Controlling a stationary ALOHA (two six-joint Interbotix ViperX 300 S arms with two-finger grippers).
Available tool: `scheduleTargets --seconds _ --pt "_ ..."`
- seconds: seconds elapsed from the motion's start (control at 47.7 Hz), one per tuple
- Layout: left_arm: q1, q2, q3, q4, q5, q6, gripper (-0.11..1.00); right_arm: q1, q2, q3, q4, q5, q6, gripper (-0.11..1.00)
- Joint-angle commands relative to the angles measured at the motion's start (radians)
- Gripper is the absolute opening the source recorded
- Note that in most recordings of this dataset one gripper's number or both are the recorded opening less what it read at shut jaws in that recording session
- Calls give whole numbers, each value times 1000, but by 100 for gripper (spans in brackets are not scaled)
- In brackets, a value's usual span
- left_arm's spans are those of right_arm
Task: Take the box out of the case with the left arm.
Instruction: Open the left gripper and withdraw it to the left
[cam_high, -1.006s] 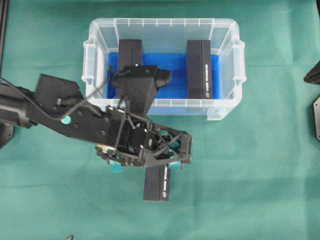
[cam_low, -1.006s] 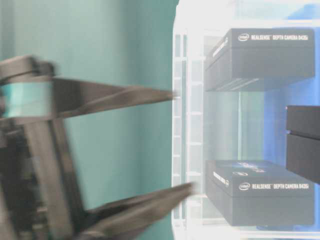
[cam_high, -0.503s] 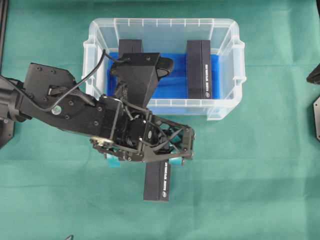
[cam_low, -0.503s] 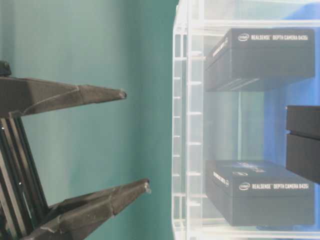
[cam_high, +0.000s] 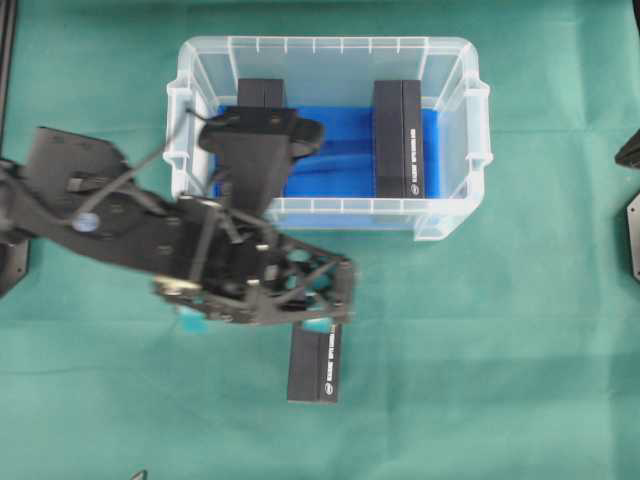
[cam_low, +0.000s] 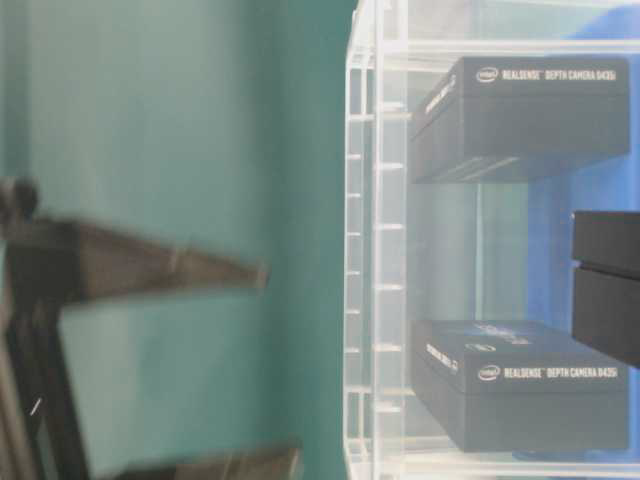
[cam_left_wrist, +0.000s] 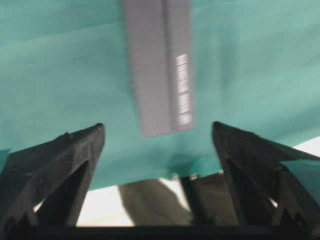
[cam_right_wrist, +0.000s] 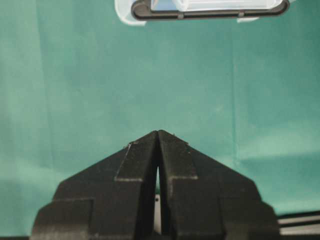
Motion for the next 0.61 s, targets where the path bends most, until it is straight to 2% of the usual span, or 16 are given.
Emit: scheduleTargets --seconds 0.0,0.272,0.587 --pt "-17 -75 21 3 9 2 91 -2 2 -29 -2 -5 2 0" --pt "-69 -218 183 2 12 -11 91 -2 2 -29 -2 -3 2 0" --pt "-163 -382 365 0 12 -69 91 -2 3 -29 -2 -5 2 0"
